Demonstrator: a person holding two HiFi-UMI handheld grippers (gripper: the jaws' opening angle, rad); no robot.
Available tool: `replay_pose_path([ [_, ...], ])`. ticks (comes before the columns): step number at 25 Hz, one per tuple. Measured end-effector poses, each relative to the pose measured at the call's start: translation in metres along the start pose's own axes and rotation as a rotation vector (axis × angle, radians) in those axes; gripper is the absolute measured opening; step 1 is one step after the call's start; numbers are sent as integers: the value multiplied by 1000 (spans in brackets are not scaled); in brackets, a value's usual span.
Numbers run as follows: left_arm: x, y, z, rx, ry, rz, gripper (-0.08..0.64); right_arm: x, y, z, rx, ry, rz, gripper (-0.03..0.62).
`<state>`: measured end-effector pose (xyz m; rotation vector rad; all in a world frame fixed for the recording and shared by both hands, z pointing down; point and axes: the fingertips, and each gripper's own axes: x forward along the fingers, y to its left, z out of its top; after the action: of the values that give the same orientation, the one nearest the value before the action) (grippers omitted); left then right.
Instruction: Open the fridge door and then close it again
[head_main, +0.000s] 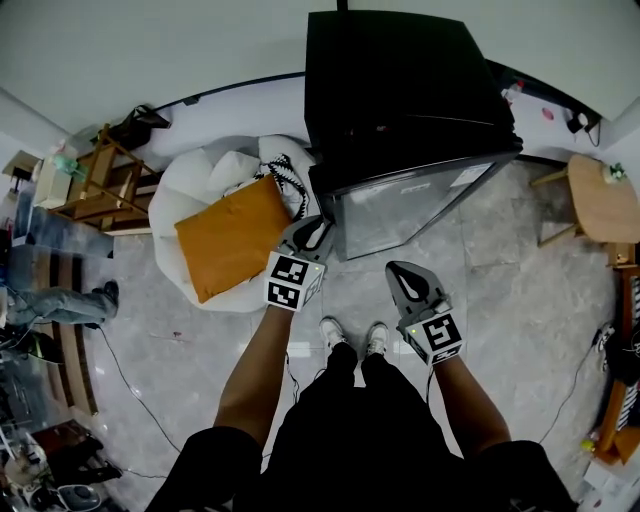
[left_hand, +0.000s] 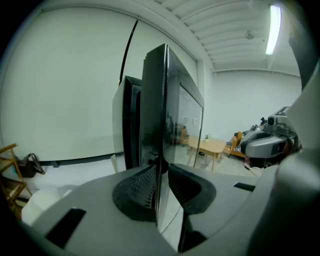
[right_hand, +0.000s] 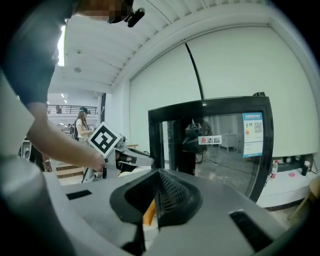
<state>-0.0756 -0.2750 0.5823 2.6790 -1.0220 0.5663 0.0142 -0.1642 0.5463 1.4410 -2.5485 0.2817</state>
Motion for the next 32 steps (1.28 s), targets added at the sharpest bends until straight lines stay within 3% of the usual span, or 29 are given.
replay_pose_path([
  [9, -17, -27, -10, -10, 8, -2, 86, -27, 2, 3, 19, -18, -90, 11],
  [21, -40, -78, -26, -38, 56, 43, 77, -59, -10, -10, 35, -26, -40, 10],
  [32, -54, -118, -29, -104, -26, 149, 77, -107, -30, -11, 32, -45, 28, 9],
])
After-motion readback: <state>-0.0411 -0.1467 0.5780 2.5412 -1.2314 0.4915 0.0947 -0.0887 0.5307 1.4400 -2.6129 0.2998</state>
